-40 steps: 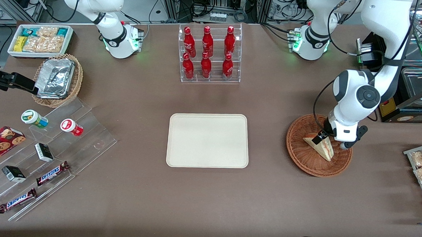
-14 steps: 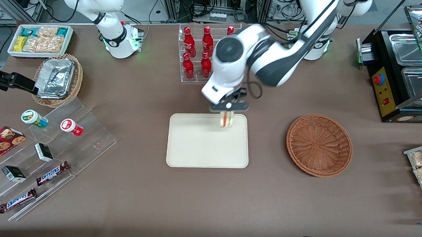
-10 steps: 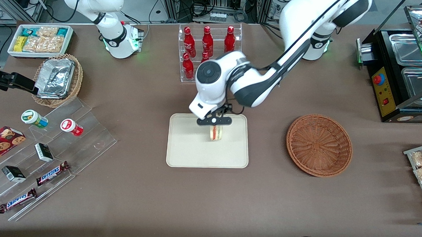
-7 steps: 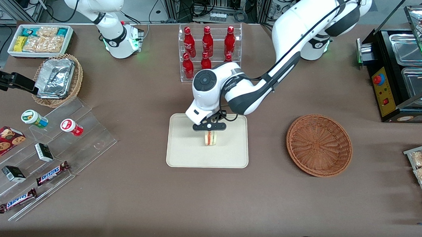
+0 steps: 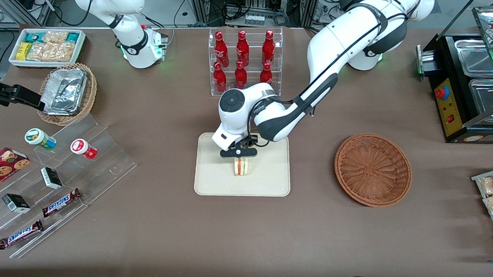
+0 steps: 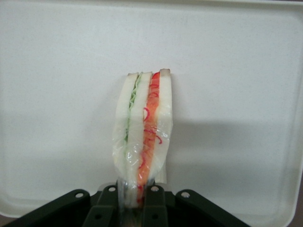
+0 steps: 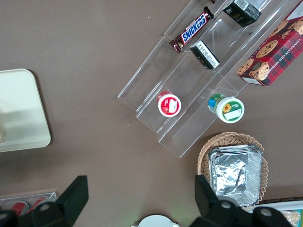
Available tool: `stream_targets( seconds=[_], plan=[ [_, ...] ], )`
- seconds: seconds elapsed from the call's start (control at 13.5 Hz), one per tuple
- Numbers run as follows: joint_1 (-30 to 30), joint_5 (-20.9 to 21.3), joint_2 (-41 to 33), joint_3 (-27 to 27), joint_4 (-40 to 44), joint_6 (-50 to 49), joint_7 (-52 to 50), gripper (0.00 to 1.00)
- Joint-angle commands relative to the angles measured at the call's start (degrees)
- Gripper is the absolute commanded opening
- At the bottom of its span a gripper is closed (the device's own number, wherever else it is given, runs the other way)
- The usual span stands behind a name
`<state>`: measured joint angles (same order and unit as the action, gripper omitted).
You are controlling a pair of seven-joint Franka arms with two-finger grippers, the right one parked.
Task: Place sandwich from basket to tray
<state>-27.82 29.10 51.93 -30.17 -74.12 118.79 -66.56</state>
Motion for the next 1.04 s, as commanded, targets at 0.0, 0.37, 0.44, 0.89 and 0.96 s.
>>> stream_targets(
  seconds=[0.0,0.37,0.44,0.89,0.96],
  plan=[
    [-1.01,3.76,1.25,0.47,2.05,0.13,-0.59,0.98],
    [0.57,-1.28,-6.98,0.11,2.13,-8.55,-1.64,0.99],
    [1.53,-4.46,-10.32,0.20,2.13,-10.75,-1.56,0.99],
    [13.04,-9.85,-27.12,-0.24,-0.32,-30.16,4.76,0.99],
    [14.80,-10.28,-29.14,-0.32,-0.85,-32.54,5.82,0.99]
  ],
)
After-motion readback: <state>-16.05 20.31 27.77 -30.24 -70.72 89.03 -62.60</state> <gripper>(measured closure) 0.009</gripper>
